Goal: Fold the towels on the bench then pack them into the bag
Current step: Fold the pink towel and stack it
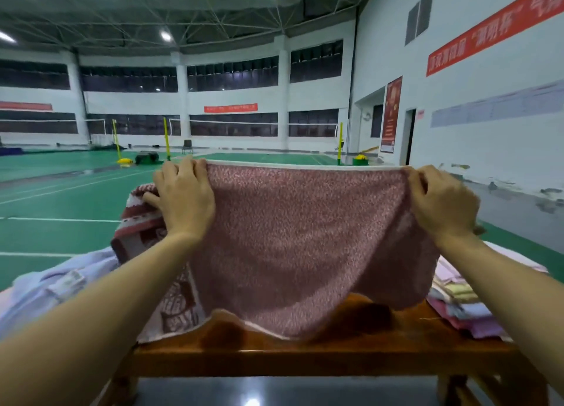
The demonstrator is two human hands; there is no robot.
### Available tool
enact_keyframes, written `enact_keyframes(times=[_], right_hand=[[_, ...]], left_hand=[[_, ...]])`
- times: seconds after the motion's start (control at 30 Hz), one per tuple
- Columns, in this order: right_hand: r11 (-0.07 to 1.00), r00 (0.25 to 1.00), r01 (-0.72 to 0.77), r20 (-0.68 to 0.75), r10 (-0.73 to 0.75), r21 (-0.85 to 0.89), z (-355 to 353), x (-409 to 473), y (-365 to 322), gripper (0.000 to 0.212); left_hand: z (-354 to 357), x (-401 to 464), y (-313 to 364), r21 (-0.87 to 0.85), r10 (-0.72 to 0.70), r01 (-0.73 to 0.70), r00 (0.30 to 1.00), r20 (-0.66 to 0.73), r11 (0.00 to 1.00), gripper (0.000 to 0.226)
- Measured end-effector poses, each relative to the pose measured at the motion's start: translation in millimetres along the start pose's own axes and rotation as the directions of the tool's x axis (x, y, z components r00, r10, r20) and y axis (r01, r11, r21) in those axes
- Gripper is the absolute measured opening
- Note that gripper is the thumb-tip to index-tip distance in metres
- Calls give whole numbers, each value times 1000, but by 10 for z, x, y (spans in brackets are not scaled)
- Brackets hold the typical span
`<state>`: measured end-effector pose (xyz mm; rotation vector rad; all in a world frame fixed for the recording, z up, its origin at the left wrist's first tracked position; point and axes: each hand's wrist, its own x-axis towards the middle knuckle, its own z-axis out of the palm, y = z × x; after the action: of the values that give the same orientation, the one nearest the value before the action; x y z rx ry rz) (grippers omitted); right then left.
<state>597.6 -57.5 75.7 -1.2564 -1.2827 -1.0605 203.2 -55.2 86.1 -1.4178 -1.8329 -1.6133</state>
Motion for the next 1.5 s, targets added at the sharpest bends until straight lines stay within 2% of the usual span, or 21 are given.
enact_keyframes(times=[0.07, 0.17, 0.27, 0.43, 0.63, 0.73, 0.93, 1.13, 1.27, 1.37, 1.43, 1.5], right_hand=[[999, 999, 44, -6, -44, -4, -28, -49, 48, 42], [1000, 1000, 20, -10, -20, -11, -140, -138, 113, 47], [1000, 999, -5, -50, 5, -5, -353, -211, 146, 44], [1000, 996, 9, -85, -8, 15, -712, -287, 225, 43], [991, 986, 136, -95, -134, 12, -949, -145, 348, 38], [986, 985, 166, -36, -166, -27, -841, -183, 394, 39], [978, 957, 204, 217, -192, -34, -250, -701, 428, 41], [956, 840, 292, 485, -243, -26, 669, -1330, 471, 42], [947, 754, 320, 602, -262, 11, 1223, -1594, 529, 51], [936, 692, 352, 666, -278, 25, 1543, -1800, 592, 53], [932, 639, 361, 719, -274, 35, 1708, -1956, 631, 52], [954, 629, 298, 742, -232, 45, 1830, -2031, 677, 47]], left_hand=[[-33, -100, -23, 11, 46, -45, 998, -52, 999, 37], [-98, -294, -21, 64, 136, -129, 983, -120, 990, 34], [-221, -395, 32, 31, 163, -160, 975, -150, 987, 34], [-499, -562, 140, 14, 289, -295, 927, -237, 955, 36], [-650, -564, 297, 46, 278, -275, 930, -242, 960, 40], [-462, -534, 242, 88, 261, -250, 954, -145, 964, 39], [287, -673, -316, 220, 125, -161, 977, 170, 962, 40], [1095, -874, -940, 365, 12, -200, 889, 457, 909, 40], [1615, -962, -1246, 438, -102, -215, 796, 596, 873, 40], [1955, -1035, -1444, 468, -167, -221, 739, 653, 856, 41], [2134, -1048, -1570, 471, -166, -232, 732, 660, 851, 42], [2275, -990, -1668, 457, -153, -227, 739, 656, 860, 43]])
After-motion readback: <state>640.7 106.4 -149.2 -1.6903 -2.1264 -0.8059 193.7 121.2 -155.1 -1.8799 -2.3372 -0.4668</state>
